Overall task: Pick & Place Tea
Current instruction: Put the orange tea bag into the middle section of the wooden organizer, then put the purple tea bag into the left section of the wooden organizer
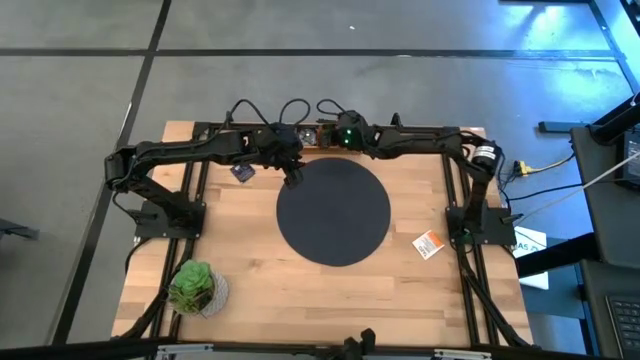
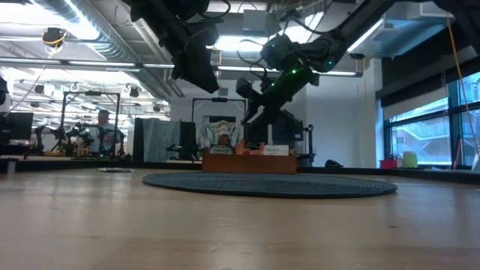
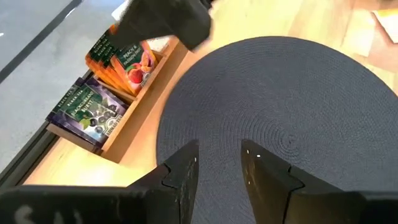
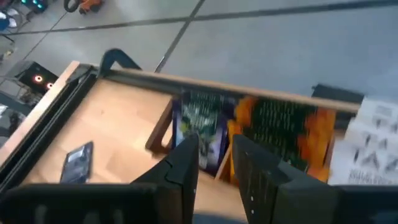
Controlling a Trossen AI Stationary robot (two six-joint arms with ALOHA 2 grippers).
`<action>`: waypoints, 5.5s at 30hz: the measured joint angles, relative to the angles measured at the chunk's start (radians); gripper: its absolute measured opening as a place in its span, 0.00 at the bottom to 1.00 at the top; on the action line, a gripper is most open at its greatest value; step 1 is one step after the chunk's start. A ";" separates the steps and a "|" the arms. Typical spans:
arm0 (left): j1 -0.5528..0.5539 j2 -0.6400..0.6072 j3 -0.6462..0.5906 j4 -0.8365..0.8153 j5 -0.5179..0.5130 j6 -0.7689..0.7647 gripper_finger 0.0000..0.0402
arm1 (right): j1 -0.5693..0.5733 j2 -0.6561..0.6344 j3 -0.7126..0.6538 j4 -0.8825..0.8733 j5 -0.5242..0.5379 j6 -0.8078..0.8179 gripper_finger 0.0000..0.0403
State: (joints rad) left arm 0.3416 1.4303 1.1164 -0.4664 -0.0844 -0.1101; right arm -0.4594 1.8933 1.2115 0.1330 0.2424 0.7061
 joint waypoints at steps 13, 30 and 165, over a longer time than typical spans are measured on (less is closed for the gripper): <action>0.000 0.000 0.000 -0.001 -0.002 0.009 0.29 | -0.024 0.080 0.085 -0.102 -0.010 -0.056 0.25; 0.000 0.000 0.000 -0.001 -0.003 0.010 0.28 | -0.014 0.134 0.084 -0.103 -0.072 -0.056 0.25; -0.869 -0.063 -0.545 0.446 -0.056 -1.016 0.28 | 0.402 -0.178 0.084 -0.326 -0.130 -0.315 0.25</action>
State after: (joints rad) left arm -0.5274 1.3676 0.5716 -0.0203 -0.1400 -1.1262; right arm -0.0572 1.7149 1.2953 -0.1930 0.1127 0.3914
